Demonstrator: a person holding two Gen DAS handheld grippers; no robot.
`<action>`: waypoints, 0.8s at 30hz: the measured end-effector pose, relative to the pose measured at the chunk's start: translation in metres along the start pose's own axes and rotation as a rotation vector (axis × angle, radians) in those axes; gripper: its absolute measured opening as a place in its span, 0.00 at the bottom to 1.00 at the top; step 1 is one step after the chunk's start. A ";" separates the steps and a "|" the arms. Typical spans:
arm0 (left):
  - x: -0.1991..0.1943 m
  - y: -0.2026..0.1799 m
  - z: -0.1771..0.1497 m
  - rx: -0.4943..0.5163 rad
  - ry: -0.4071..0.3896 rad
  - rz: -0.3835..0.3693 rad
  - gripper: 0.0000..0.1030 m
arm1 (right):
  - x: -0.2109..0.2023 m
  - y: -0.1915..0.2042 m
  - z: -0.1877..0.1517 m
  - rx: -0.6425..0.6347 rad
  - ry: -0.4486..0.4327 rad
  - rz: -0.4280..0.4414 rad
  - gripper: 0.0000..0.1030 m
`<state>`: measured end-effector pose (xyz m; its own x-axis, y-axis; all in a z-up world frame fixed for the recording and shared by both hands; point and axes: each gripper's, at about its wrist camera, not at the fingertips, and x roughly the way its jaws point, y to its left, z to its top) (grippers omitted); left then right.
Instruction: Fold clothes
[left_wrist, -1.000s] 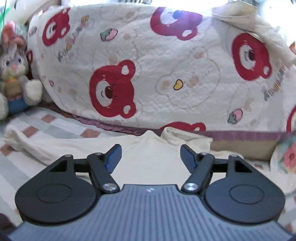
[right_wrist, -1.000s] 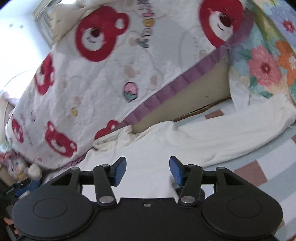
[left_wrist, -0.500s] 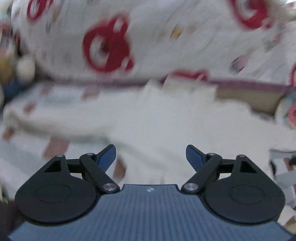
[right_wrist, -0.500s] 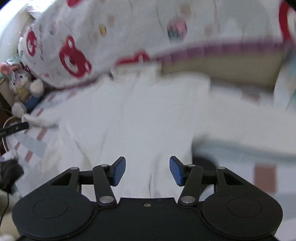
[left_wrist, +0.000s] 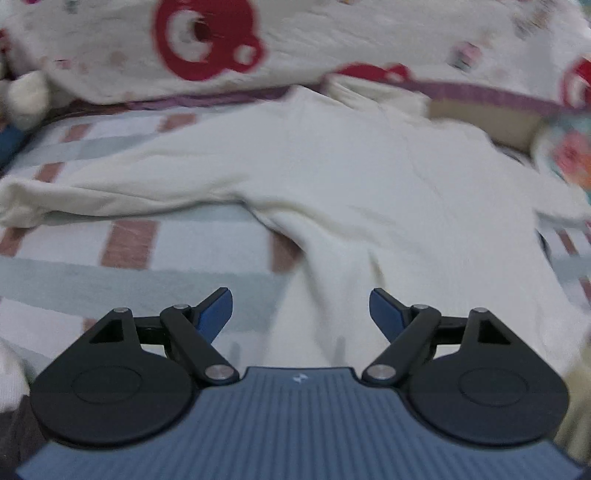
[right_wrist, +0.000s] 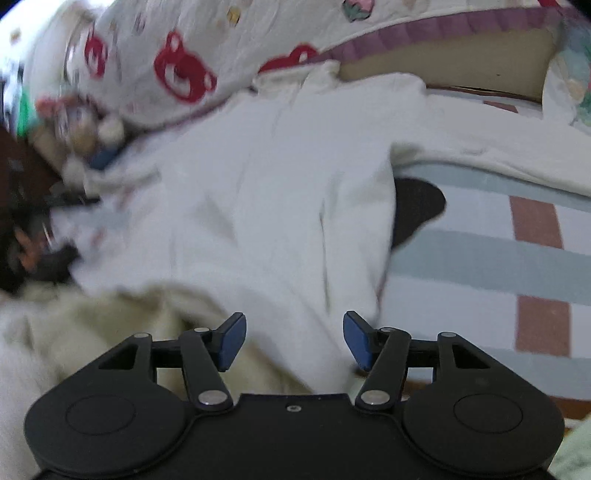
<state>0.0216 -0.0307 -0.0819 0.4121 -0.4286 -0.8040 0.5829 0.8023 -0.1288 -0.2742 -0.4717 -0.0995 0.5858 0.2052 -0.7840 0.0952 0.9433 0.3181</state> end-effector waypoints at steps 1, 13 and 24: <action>-0.003 -0.007 -0.003 0.048 0.007 -0.024 0.78 | 0.003 0.001 -0.006 -0.019 0.020 -0.024 0.62; -0.013 -0.099 -0.035 0.485 0.117 -0.279 0.80 | 0.015 -0.035 -0.005 0.185 -0.130 -0.069 0.07; 0.027 -0.186 -0.034 0.621 0.150 -0.341 0.81 | -0.011 0.006 0.080 0.048 -0.339 -0.170 0.04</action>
<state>-0.1001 -0.1775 -0.0990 0.0617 -0.5157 -0.8545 0.9705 0.2310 -0.0693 -0.2159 -0.4894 -0.0465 0.7905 -0.0585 -0.6097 0.2466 0.9416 0.2293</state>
